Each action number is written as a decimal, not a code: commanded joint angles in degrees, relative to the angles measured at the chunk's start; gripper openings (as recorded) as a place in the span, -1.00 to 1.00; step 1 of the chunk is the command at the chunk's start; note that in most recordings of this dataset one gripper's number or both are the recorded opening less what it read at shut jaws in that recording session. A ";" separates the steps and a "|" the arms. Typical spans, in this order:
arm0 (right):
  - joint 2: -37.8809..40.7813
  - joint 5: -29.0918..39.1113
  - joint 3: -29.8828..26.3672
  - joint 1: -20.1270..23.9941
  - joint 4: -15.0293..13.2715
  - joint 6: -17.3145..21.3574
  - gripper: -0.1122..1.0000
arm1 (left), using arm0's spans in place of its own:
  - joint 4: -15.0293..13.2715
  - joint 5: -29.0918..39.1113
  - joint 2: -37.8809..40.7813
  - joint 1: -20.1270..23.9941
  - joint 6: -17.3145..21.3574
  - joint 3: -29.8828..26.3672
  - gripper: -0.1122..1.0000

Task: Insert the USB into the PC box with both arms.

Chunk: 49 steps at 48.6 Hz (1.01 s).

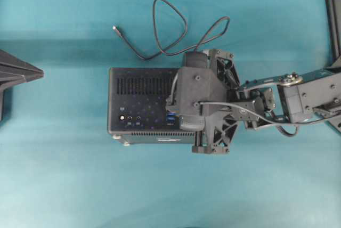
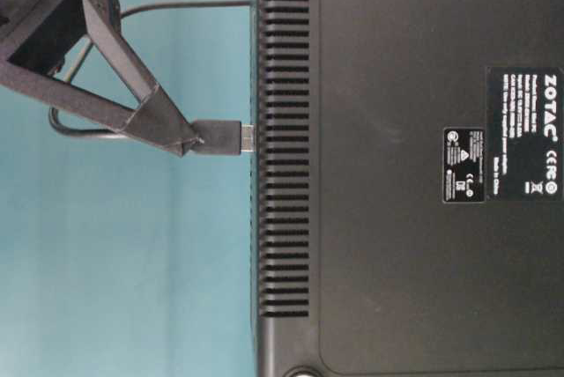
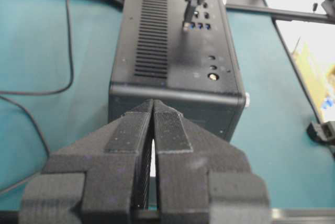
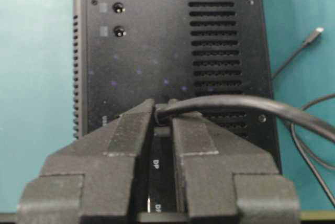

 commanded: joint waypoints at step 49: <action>-0.53 0.62 -0.97 -1.32 2.90 0.00 -0.59 | 0.09 -0.35 0.35 0.09 -0.18 -0.44 -0.80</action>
